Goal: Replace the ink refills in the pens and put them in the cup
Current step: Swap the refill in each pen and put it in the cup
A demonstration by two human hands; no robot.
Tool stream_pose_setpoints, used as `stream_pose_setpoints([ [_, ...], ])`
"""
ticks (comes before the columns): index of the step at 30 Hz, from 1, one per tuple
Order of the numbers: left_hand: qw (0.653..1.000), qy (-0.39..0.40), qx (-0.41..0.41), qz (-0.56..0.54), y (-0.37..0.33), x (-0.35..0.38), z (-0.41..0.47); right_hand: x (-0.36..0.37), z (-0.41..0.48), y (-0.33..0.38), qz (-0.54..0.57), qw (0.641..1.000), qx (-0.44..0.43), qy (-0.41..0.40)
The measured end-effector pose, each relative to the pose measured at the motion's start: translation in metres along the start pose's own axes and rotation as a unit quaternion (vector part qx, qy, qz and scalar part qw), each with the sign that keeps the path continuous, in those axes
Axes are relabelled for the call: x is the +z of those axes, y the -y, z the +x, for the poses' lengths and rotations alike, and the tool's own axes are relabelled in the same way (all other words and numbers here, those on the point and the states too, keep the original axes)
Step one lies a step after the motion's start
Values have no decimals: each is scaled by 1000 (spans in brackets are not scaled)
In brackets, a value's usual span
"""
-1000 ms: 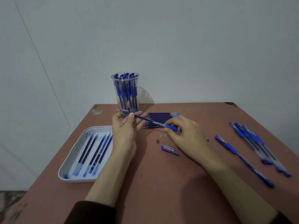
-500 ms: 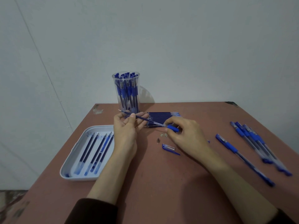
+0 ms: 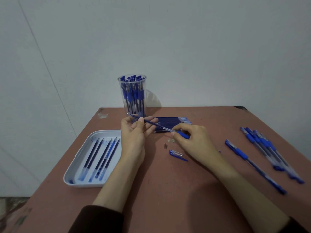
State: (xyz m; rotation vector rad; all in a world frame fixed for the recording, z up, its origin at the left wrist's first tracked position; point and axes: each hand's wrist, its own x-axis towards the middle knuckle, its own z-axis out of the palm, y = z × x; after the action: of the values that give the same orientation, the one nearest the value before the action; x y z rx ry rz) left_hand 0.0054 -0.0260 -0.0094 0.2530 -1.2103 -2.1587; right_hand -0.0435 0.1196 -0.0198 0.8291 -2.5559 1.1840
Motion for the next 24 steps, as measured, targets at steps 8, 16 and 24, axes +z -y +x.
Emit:
stream_pose_setpoints([
  [8, 1000, 2, 0, 0, 0, 0, -1, -1, 1, -1, -4, 1000, 16, 7],
  [16, 1000, 0, 1, -1, -1, 0, -1, -2, 1, -2, -4, 1000, 17, 6],
  [24, 999, 39, -29, 1, 4, 4, -8, 1, 0, 0, -13, 1000, 8, 14],
])
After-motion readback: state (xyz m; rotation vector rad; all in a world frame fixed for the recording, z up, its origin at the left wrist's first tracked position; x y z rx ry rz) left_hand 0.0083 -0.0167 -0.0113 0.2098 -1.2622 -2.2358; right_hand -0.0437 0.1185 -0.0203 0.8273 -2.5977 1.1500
